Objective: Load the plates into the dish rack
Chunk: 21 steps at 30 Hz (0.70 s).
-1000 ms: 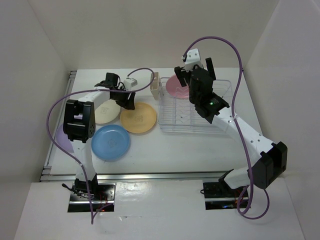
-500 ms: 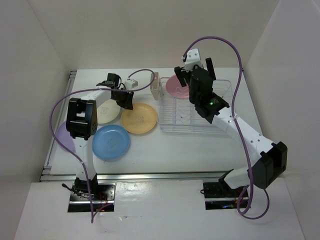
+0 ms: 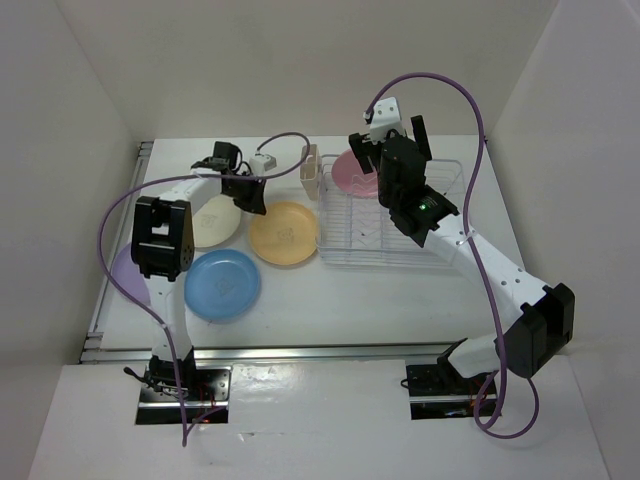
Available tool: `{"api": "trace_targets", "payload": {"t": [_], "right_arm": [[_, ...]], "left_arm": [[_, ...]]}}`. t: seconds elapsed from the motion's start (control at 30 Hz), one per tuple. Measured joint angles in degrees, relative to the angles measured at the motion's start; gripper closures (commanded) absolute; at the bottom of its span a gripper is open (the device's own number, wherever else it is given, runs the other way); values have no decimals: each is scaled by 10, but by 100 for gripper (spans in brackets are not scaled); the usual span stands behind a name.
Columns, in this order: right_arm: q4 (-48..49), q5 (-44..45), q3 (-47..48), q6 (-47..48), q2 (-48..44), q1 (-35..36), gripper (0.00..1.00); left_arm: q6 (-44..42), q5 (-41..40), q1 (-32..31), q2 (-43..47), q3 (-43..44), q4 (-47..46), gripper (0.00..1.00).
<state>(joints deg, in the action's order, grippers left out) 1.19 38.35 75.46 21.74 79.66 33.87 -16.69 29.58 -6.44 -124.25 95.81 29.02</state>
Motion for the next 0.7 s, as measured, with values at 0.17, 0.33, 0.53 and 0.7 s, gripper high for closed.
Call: {"api": "trace_targets", "payload": {"t": [0.17, 0.33, 0.53, 0.7], "right_arm": [[0, -1, 0, 0, 0, 0, 0], [0, -2, 0, 0, 0, 0, 0], [0, -7, 0, -3, 0, 0, 0], [0, -13, 0, -11, 0, 0, 0]], "left_arm": [[-39, -44, 0, 39, -3, 0, 100], [-92, -148, 2, 118, -51, -41, 100], [-118, -229, 20, 206, -148, -141, 100], [-115, -239, 38, 264, -198, -273, 100]]}}
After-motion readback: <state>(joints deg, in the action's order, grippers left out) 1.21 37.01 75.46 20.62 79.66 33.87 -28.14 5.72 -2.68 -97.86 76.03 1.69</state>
